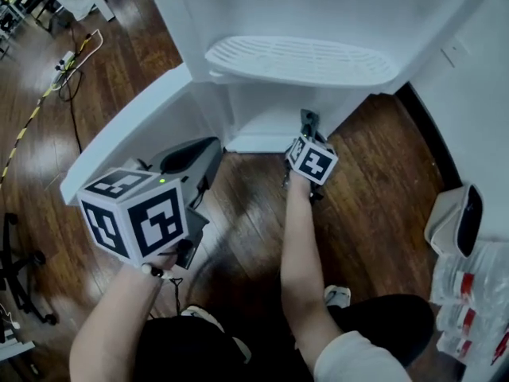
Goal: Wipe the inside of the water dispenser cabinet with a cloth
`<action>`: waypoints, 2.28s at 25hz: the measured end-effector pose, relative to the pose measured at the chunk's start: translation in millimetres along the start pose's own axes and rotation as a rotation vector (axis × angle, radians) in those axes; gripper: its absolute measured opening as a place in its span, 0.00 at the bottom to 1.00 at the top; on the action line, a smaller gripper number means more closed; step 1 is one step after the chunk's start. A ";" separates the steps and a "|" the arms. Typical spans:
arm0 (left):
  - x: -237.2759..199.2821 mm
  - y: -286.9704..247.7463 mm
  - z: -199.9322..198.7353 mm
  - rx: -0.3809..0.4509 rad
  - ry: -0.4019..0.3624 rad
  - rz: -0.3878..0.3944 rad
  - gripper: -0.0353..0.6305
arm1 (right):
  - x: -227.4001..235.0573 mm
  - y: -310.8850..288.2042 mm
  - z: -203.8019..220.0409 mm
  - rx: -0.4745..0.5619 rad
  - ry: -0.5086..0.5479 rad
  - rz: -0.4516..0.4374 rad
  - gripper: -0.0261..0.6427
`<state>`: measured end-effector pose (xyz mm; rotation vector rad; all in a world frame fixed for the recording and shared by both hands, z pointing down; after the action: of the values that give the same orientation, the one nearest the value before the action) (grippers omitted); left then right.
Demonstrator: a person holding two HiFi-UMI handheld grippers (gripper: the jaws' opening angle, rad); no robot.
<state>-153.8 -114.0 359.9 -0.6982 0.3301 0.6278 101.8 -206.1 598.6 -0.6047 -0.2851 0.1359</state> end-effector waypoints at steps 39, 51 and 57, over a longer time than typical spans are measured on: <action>272.2 342.0 -248.4 -0.093 -0.074 -0.141 0.05 | -146.4 580.9 -367.5 -0.315 0.139 -0.438 0.10; 520.3 449.0 -206.7 0.115 -0.022 -0.118 0.05 | -32.8 833.0 -463.2 0.001 0.155 -0.655 0.10; 600.6 494.7 -189.1 0.168 -0.073 -0.146 0.05 | 3.9 921.3 -477.2 0.024 0.263 -0.688 0.10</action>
<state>-21.0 304.9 -309.5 -0.5319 0.2583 0.4790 210.8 288.1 -307.2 -0.4667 -0.2221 -0.5984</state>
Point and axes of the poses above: the fingertips, and each gripper's own axes: y backward along the fingers, x to its right, z out of its underside, the point moved 7 cm from there along y, backward along the fingers, and after that the axes turned 2 degrees about y, right-handed, at the moved point
